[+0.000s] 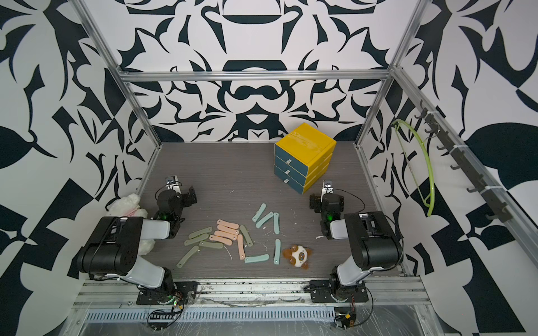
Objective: Place the fruit knives into the drawer by color
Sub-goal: Move the storage box to the center of the board.
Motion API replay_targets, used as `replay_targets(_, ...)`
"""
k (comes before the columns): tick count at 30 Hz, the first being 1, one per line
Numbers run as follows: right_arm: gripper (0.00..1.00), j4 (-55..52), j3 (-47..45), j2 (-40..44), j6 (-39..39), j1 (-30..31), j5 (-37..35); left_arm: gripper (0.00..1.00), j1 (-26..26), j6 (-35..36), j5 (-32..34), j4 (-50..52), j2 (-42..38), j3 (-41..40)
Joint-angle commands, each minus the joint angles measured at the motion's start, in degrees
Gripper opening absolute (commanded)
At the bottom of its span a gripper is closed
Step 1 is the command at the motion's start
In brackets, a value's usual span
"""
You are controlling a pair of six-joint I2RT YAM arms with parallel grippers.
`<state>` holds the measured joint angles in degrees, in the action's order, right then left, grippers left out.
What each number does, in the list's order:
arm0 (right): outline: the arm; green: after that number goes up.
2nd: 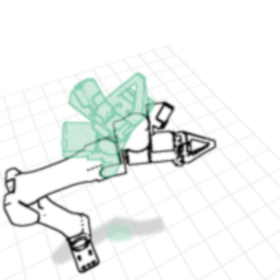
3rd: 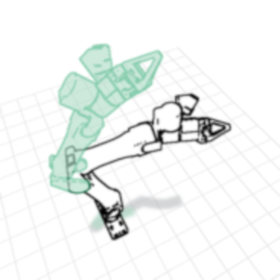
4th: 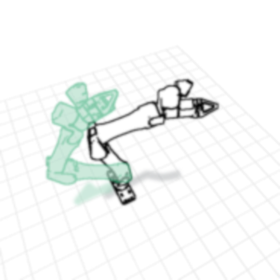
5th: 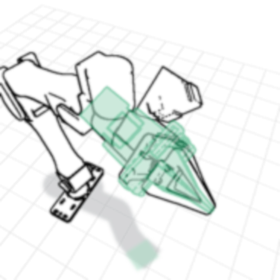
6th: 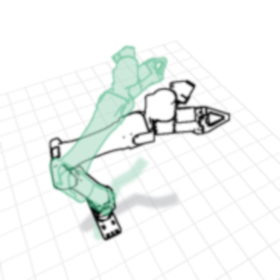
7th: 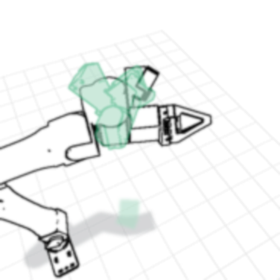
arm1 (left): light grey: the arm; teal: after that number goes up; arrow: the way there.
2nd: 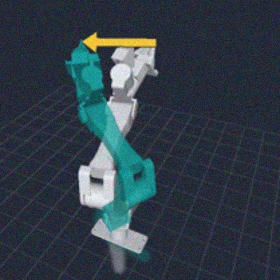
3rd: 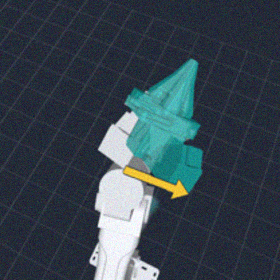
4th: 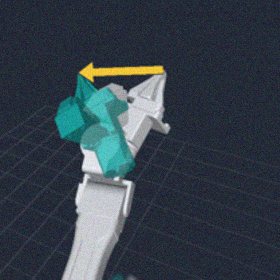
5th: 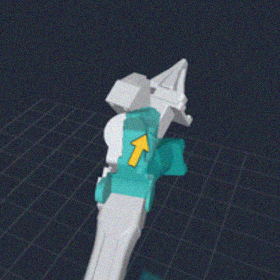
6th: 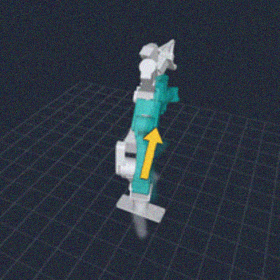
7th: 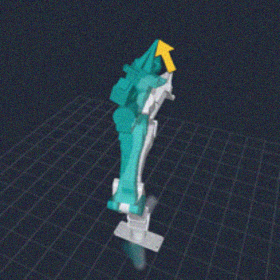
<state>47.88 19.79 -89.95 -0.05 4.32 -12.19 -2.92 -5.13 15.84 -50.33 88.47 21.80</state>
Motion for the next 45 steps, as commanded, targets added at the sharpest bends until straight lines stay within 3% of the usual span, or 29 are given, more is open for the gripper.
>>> replay_targets(1, 1.00, 1.9, 1.5, 1.2, -0.3, 0.0, 0.2, 0.99, -0.1, -0.4, 0.4, -1.1, -0.4, -0.9)
replay_targets(14, 1.00, 2.0, 1.3, 1.6, 0.0, -0.2, -0.1, 0.99, -0.1, -0.5, 0.3, -1.9, -0.8, -1.1)
replay_targets(16, 1.00, -2.5, 2.9, 3.4, 0.7, -0.1, -1.9, 0.99, -0.9, 0.7, -0.4, 4.7, -3.4, 1.3)
replay_targets(19, 1.00, -18.6, 10.7, 5.5, 2.0, -0.1, -4.0, 0.99, -2.3, 1.4, 1.9, 20.7, -7.0, 8.6)
replay_targets(22, 1.00, -26.4, 14.7, 5.9, 4.0, 0.2, -6.5, 0.99, -3.9, 0.8, 5.4, 26.9, -8.6, 12.9)
replay_targets(29, 1.00, -29.0, 13.7, 13.2, 12.6, 0.3, -13.9, 0.99, -4.0, -11.6, 1.8, 22.0, -11.3, 15.6)
replay_targets(32, 1.00, -36.6, 16.2, 15.3, 25.5, 0.2, -18.4, 0.99, -3.6, -21.5, -1.7, 25.5, -9.5, 20.3)
replay_targets(34, 1.00, -50.5, 21.4, 14.6, 37.6, -0.3, -25.1, 0.99, -3.2, -24.7, -5.7, 29.9, -8.8, 23.6)
replay_targets(37, 1.00, -52.6, 24.0, 13.2, 37.0, -1.6, -20.6, 0.99, -3.2, -29.2, -8.2, 30.7, -9.8, 23.9)
replay_targets(41, 1.00, -51.5, 23.6, 15.4, 36.5, -2.4, -14.7, 0.99, -3.0, -31.0, -10.6, 17.4, -14.6, 16.7)
replay_targets(43, 0.99, -51.7, 23.5, 16.4, 36.3, -2.9, -11.7, 0.99, -2.2, -37.2, -8.2, 20.2, -17.0, 16.5)
replay_targets(45, 0.99, -51.9, 23.4, 17.4, 35.9, -3.1, -10.4, 0.99, 0.4, -42.5, -12.1, 28.6, -17.7, 19.9)
